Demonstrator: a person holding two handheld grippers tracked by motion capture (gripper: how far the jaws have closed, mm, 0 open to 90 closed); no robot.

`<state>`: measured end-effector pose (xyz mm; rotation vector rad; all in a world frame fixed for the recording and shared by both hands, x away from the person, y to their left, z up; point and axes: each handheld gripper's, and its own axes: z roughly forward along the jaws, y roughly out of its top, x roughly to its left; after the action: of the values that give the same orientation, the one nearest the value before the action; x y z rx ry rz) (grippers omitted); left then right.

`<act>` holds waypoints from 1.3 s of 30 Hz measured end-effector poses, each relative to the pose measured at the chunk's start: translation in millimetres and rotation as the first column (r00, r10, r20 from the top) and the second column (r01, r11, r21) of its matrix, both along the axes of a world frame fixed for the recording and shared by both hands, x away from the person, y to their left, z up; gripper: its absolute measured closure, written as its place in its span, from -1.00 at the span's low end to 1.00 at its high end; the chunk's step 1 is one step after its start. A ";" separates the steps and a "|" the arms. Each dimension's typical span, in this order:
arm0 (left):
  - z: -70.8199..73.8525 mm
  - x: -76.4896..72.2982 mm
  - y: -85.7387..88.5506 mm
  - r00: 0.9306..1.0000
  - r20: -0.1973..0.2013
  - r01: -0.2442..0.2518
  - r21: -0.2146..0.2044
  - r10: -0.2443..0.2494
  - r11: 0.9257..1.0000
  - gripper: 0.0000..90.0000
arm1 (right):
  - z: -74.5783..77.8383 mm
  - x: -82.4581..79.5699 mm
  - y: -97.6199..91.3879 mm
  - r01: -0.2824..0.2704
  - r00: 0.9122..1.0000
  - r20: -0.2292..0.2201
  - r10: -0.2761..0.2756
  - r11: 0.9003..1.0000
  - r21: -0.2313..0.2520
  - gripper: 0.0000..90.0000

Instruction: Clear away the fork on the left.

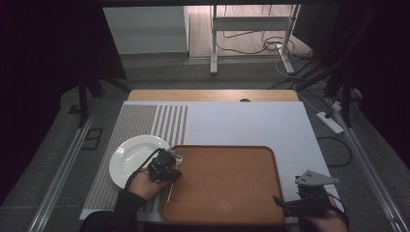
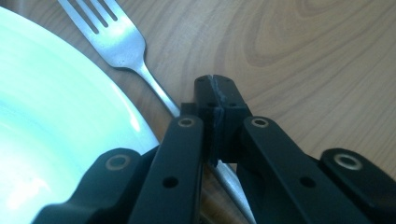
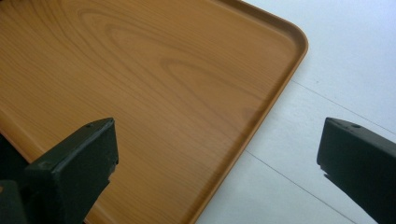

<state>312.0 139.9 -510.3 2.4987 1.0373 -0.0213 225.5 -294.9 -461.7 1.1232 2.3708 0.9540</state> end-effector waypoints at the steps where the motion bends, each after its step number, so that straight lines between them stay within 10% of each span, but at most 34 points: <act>1: 1.1 -0.5 0.0 1.000 0.005 0.000 -0.010 0.000 1.000 0.93 | 0.0 0.0 0.0 0.000 1.000 0.000 0.000 1.000 0.000 -1.00; 16: 16.2 -7.7 3.2 0.994 0.108 0.016 -0.060 -0.009 0.998 0.34 | 0.2 0.2 -0.3 -0.001 1.000 -0.003 0.001 1.000 -0.001 -1.00; 28: 26.0 -13.8 18.2 0.976 0.217 -0.009 -0.117 0.034 0.993 -0.36 | 0.3 0.3 -0.5 0.000 1.000 -0.005 0.000 1.000 -0.001 -1.00; 39: 31.6 -20.7 32.0 0.971 0.228 -0.028 -0.171 0.067 0.985 -0.75 | 0.2 0.4 -0.3 0.000 1.000 -0.007 0.000 1.000 -0.002 -1.00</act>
<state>291.3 171.9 -478.6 2.2607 0.9556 0.1875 225.9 -295.2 -461.5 1.1275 2.3762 0.9493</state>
